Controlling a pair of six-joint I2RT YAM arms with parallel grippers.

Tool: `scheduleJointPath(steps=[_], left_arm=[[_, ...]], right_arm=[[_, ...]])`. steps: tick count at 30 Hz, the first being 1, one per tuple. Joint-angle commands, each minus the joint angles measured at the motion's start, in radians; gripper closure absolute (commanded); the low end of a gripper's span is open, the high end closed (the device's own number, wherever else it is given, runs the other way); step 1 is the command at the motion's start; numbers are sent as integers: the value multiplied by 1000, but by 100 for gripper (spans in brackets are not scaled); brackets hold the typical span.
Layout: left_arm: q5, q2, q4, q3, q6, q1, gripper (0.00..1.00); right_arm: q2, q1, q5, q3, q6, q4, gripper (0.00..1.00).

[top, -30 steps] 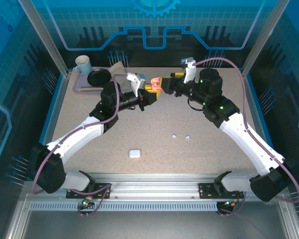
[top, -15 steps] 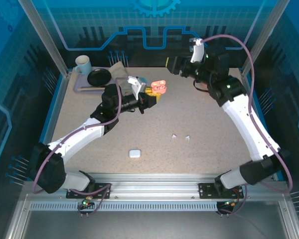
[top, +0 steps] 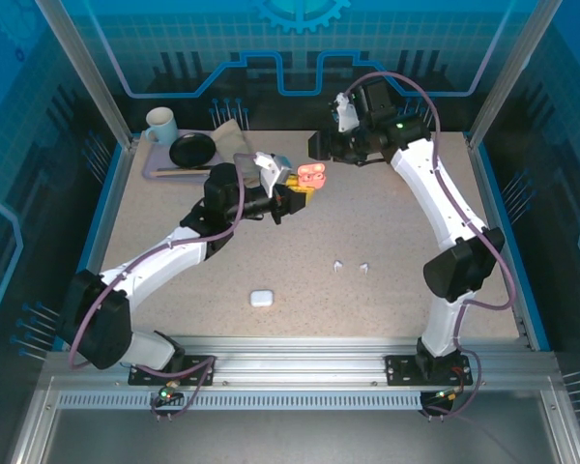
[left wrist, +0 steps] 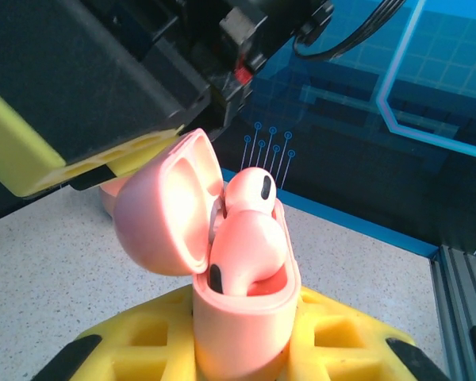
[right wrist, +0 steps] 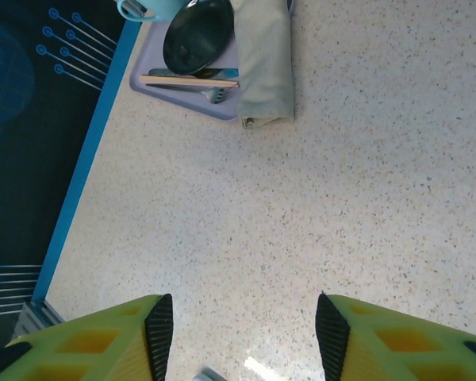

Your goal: Insert wireless bluetooth earbuds into charging case

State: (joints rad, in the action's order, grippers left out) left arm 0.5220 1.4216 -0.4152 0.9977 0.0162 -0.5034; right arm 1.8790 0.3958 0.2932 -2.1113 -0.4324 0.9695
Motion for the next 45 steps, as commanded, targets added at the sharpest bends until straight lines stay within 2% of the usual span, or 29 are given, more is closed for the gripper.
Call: scheduleJointPath(steps=[1, 10, 18, 24, 28, 31, 36, 40, 45], left_arm=[[16, 16, -23, 16, -22, -6, 100], [-43, 37, -55, 22, 0, 1, 100], [-65, 45, -134, 2, 67, 38, 100], [-72, 49, -127, -2, 75, 42, 100], [-102, 88, -89, -5, 113, 45, 100], [-108, 159, -14, 23, 196, 45, 100], [-86, 329, 163, 137, 419, 45, 100], [-54, 501, 395, 310, 551, 45, 100], [10, 694, 561, 503, 638, 48, 100]], right_arm=[[-14, 21, 32, -51, 38, 86, 48], [-79, 67, 33, 53, 90, 118, 56], [-198, 82, 27, 187, 76, 86, 57], [-300, 62, -93, 289, 9, 16, 52], [-409, 0, -153, 457, -97, -95, 49], [-462, -29, -174, 562, -142, -133, 49], [-539, -32, -221, 744, -202, -198, 48], [-590, -26, -253, 874, -249, -252, 48], [-616, -17, -279, 959, -281, -280, 48]])
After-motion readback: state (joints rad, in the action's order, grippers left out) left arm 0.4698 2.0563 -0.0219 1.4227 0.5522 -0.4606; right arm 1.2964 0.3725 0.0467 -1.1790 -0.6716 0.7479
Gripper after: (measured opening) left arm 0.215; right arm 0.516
